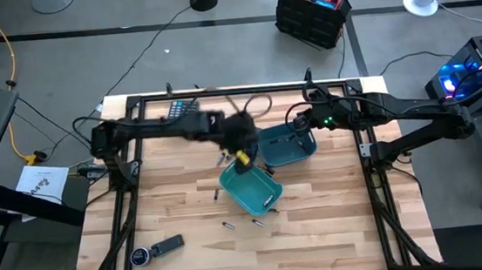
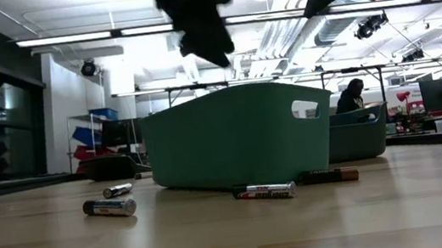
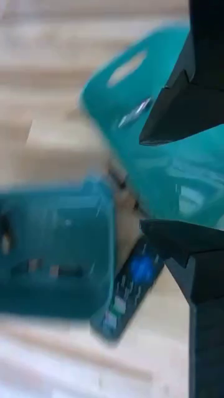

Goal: Sort batteries
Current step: Put the black battery into the blue bin

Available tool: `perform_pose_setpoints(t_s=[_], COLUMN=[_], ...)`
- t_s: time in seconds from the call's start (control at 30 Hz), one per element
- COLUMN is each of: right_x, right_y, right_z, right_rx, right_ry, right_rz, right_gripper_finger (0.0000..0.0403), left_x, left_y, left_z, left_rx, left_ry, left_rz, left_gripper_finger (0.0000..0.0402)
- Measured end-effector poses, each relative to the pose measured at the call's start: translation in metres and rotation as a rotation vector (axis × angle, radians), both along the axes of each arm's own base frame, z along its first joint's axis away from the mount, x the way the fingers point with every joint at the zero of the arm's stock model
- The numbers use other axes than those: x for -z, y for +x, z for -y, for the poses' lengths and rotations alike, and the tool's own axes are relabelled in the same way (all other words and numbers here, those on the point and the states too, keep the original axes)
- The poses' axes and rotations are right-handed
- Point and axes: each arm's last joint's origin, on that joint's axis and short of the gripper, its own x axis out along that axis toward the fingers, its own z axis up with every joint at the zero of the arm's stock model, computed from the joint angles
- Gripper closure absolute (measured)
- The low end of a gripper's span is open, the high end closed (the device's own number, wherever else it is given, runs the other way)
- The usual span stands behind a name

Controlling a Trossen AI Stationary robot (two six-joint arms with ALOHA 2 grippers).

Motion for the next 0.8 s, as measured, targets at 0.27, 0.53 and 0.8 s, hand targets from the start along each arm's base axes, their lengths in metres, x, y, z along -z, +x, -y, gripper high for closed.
perform_pose_setpoints(t_s=[0.27,0.53,0.8], right_x=[0.006,0.084,0.147], right_y=[0.007,0.006,0.052], right_z=[-0.057,-0.166,-0.209], right_rx=[-0.454,-0.504,-0.642], right_ry=[0.291,0.494,0.363], right_rz=[-0.024,-0.199,-0.138], right_gripper_finger=[0.0403,0.0392,0.0285], left_x=[0.016,0.02,0.005], left_y=[-0.069,-0.158,-0.19], left_z=[0.052,0.042,0.029], left_rx=[-0.061,-0.403,-0.494], left_ry=[0.019,-0.037,-0.043], left_rz=[0.101,0.229,0.353], left_gripper_finger=[0.0209,0.0209,0.0209])
